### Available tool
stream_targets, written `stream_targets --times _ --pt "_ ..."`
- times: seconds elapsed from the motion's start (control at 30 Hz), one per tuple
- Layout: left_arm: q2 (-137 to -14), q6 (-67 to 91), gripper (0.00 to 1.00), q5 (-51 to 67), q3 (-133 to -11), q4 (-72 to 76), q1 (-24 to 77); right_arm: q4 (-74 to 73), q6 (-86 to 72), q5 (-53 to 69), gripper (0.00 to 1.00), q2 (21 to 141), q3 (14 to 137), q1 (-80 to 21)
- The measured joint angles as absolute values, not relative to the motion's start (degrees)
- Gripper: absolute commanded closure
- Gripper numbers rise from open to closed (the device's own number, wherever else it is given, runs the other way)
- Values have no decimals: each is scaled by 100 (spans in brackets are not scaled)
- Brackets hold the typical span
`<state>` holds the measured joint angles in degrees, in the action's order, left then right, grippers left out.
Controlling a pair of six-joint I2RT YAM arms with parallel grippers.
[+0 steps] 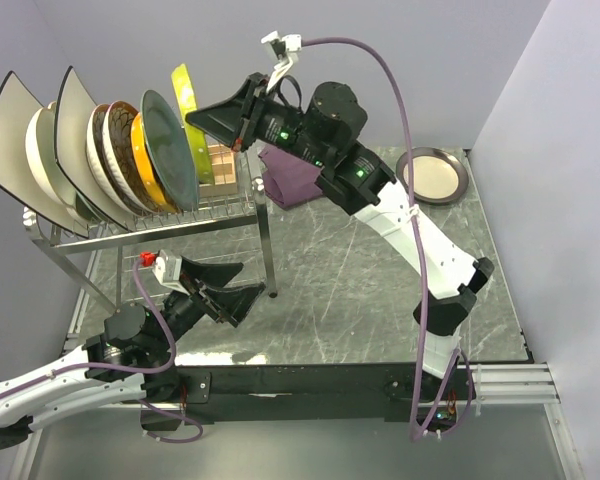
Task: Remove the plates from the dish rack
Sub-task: Unload the plate from the dish rack, then place the plate at the center of the board.
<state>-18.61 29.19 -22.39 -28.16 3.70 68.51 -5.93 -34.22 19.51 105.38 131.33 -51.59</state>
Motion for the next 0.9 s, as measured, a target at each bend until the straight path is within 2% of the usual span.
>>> stream_targets --times 0.23,0.47,0.7,0.9 --pt "-1861 2919 1 -2239 -2816 370 6851 -788 -3142 1855 100 10230 13240 -5000" --pt "-1859 2917 1 -2239 -2816 373 6851 -1372 -2596 1358 100 9303 13054 -4591" --pt "-1859 2919 0 -2237 -2816 370 6851 -2202 -1938 -305 100 7616 11880 -4390" --pt "-1800 2921 1 -2237 -2810 373 6851 -2705 -1688 -1629 100 6539 10106 -4383"
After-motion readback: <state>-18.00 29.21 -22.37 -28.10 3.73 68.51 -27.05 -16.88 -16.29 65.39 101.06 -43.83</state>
